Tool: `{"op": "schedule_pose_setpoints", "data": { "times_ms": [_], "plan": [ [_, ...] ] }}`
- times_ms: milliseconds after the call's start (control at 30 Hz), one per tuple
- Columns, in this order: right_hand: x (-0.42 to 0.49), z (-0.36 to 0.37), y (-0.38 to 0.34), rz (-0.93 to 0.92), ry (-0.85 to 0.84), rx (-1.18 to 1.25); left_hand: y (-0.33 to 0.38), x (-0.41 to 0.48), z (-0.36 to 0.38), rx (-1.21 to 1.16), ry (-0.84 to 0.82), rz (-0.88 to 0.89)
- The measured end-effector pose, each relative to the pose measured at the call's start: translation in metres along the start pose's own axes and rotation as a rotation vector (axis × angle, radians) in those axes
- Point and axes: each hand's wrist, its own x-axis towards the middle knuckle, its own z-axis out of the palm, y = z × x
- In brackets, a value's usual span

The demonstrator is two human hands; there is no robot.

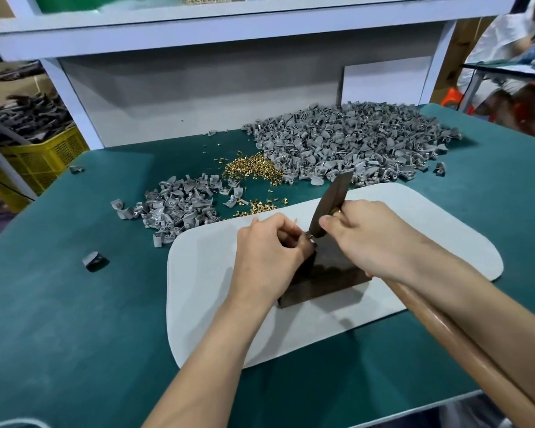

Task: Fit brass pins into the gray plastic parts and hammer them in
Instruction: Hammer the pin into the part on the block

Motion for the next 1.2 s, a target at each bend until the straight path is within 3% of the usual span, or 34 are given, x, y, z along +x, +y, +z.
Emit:
{"op": "schedule_pose_setpoints", "data": {
  "times_ms": [100, 433, 567, 733, 933, 1200],
  "plan": [
    [-0.004, 0.002, -0.001, -0.021, 0.094, -0.049, 0.001, 0.000, 0.000, -0.005, 0.001, 0.000],
    [0.000, 0.009, -0.001, -0.039, 0.068, -0.075, -0.005, 0.001, 0.005, 0.003, 0.011, -0.001],
    [0.008, -0.010, 0.012, 0.047, 0.167, 0.191, -0.006, 0.001, 0.006, -0.012, 0.028, 0.019],
    [0.011, -0.025, 0.031, 0.163, 0.087, 0.439, -0.009, 0.003, 0.006, -0.121, 0.017, -0.050],
    [-0.002, -0.013, 0.023, 0.117, -0.034, 0.466, -0.011, 0.004, 0.007, -0.137, -0.009, -0.065],
    [0.000, -0.005, 0.013, 0.068, -0.069, 0.426, -0.013, 0.005, 0.009, -0.245, -0.095, -0.090]
  ]
}}
